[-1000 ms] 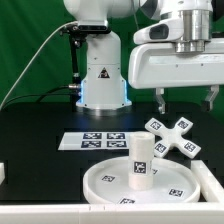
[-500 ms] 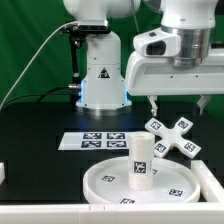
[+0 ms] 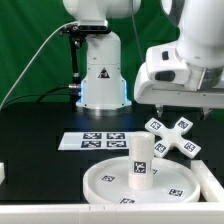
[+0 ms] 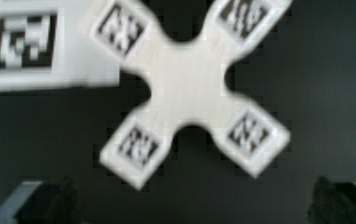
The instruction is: Assemble round table
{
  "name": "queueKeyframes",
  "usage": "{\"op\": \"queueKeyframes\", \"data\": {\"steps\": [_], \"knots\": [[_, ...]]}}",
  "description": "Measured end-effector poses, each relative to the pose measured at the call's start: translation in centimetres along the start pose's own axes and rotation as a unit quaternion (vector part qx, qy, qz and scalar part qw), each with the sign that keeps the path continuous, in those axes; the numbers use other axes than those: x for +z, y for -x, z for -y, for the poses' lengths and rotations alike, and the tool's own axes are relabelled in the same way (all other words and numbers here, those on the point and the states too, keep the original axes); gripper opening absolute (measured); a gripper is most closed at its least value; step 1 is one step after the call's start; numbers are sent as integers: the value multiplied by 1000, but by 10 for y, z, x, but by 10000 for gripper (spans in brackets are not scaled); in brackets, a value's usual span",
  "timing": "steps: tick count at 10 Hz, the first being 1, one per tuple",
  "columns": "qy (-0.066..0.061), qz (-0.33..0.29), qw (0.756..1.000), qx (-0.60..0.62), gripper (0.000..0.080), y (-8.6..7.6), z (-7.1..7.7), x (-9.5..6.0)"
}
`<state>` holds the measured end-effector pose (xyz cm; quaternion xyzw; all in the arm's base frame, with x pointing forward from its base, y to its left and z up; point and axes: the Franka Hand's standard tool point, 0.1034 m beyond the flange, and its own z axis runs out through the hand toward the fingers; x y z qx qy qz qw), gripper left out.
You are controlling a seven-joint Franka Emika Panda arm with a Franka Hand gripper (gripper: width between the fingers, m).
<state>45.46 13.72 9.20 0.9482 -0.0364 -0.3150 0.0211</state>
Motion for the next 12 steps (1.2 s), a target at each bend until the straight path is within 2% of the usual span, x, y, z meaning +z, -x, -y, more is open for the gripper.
{"op": "queueKeyframes", "data": {"steps": [3,4,6,10,11,12], "knots": [[0,16,1000,10,649,-7,-8,0],[0,17,1000,9,649,-7,-8,0],[3,11,999,-37,649,-6,10,12],[-1,9,1000,-27,649,-9,3,11],[-1,-3,999,-38,649,-13,-1,21],[1,-7,999,-36,649,-11,-3,39]]}}
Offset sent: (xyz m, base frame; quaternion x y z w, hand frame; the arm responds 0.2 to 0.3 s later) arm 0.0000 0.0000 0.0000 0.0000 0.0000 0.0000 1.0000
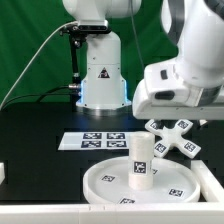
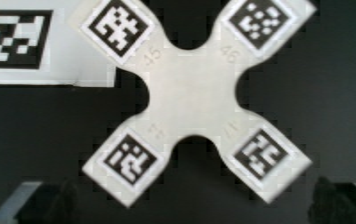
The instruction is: Assemble round table
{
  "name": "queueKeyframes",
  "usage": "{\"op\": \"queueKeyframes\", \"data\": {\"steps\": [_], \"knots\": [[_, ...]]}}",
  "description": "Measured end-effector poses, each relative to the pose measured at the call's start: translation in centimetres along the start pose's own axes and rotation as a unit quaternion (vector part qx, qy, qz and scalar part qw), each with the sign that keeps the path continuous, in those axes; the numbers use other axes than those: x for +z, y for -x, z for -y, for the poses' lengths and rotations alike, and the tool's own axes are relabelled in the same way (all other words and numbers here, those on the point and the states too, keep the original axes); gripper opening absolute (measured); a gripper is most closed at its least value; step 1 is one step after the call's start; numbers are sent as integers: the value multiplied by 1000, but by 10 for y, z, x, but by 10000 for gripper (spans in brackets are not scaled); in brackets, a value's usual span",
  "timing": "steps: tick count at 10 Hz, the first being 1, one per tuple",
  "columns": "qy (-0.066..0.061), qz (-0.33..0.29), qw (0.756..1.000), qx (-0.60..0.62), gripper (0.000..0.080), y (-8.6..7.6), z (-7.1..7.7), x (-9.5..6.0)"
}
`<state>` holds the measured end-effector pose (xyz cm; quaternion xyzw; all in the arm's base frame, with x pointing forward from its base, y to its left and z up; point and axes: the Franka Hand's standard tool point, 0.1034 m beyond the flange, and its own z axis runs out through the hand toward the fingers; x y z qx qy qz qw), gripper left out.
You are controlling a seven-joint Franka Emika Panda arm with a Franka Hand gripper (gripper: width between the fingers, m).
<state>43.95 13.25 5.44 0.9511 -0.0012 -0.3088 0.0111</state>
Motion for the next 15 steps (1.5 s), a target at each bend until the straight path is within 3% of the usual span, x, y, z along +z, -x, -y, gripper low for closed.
{"op": "queueKeyframes", "data": {"steps": [1,5,9,10,12,15], "knots": [[2,-4,1000,3,649,2,1,14],[0,-5,1000,6,649,0,-1,10],[6,-2,1000,11,649,8,-2,28],[11,-6,1000,6,649,8,0,29],[9,-6,1000,9,649,7,-3,28],[12,-13,1000,-17,649,10,6,28]]}}
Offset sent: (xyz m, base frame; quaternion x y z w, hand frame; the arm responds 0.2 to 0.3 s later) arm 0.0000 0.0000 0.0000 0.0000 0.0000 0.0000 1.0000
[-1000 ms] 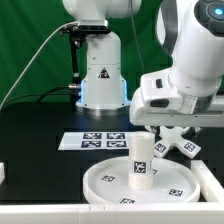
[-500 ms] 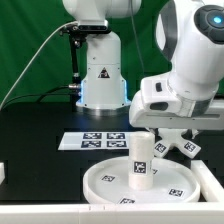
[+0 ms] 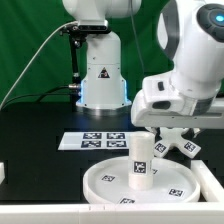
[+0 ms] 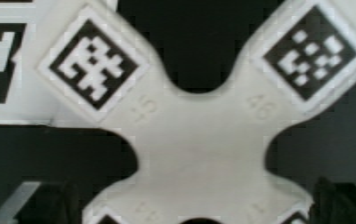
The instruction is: Assemble round table
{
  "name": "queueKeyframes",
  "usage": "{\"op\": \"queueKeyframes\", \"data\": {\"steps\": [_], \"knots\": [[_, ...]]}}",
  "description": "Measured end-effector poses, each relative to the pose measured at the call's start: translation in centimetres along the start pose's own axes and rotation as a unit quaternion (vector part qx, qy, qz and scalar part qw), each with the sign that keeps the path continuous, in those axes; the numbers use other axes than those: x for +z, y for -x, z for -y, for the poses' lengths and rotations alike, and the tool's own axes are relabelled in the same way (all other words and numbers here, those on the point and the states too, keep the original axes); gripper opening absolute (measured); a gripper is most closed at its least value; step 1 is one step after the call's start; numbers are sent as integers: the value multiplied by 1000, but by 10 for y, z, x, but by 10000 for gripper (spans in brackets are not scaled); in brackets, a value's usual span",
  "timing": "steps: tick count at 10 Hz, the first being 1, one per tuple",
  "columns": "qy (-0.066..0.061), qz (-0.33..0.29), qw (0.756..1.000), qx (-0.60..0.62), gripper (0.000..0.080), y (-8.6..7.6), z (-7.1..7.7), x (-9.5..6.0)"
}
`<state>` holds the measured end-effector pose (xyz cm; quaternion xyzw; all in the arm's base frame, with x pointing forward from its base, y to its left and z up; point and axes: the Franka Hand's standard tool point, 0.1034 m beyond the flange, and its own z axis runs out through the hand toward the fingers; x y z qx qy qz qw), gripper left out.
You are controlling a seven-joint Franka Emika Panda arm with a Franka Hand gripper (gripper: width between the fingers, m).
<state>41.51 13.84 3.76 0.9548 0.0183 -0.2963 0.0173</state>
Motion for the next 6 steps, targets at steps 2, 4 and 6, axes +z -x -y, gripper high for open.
{"op": "queueKeyframes", "data": {"steps": [2,4,6], "knots": [[0,0,1000,2,649,0,-1,1],[0,1,1000,3,649,0,-2,2],[0,2,1000,3,649,1,-3,5]]}}
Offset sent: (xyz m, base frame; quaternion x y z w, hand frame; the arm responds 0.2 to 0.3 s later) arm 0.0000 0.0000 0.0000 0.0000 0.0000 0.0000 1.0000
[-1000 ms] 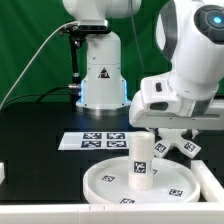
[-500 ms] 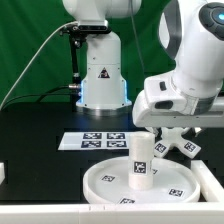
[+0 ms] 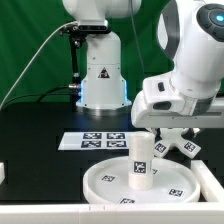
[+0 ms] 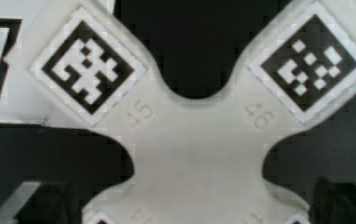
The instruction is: Assemble round table
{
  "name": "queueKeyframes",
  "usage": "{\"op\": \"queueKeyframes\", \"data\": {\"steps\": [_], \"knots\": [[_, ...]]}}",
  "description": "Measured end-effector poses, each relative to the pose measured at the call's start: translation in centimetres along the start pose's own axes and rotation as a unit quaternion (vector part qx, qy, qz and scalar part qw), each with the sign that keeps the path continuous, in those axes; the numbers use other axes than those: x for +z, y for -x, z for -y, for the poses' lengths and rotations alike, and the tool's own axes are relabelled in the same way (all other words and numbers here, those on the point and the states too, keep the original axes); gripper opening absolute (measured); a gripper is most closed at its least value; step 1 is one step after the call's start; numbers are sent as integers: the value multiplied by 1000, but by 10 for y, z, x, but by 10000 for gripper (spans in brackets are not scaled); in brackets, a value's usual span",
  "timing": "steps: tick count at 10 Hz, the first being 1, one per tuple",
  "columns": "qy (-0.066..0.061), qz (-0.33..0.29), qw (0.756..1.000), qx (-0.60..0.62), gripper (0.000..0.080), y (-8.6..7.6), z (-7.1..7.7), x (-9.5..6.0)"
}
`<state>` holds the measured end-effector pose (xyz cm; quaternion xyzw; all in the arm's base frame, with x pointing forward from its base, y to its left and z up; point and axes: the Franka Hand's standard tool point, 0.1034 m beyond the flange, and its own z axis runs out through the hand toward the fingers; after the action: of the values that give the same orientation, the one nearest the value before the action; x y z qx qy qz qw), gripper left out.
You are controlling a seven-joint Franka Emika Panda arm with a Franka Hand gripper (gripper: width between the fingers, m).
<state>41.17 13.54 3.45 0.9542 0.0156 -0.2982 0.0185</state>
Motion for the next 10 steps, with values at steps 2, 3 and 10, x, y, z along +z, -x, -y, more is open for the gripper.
{"op": "queueKeyframes", "data": {"steps": [2,3,10], "knots": [[1,-1,1000,1,649,1,-1,7],[2,-1,1000,3,649,2,-1,9],[2,3,1000,11,540,2,-3,16]]}}
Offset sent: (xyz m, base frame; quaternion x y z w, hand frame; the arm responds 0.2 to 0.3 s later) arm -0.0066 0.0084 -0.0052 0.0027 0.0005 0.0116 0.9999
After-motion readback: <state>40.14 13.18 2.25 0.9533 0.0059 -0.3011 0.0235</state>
